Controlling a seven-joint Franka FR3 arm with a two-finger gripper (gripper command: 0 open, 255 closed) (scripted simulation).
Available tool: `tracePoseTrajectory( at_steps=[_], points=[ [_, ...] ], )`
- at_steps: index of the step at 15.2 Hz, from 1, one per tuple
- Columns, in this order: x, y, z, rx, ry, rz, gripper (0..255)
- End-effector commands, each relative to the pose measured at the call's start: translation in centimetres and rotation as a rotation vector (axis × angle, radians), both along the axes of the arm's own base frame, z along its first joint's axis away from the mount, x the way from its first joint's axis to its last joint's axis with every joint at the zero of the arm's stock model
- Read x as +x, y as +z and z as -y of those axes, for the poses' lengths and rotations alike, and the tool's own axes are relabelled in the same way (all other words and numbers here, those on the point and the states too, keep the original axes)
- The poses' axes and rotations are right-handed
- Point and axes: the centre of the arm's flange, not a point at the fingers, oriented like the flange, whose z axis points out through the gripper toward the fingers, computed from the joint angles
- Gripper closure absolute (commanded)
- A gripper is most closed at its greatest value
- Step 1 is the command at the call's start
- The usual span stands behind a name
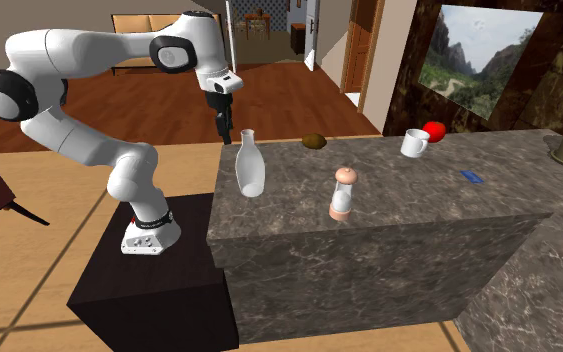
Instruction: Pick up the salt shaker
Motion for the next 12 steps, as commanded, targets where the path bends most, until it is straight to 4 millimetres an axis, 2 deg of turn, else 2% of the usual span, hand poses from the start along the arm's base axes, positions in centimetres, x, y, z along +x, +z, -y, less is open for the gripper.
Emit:
tracePoseTrajectory(
  at_steps=[1,12],
  points=[
    [0.0,0.0,0.0,0.000,0.000,0.000,0],
    [13.5,-1.5,5.3,-0.014,-0.012,-0.011,0]
  ],
)
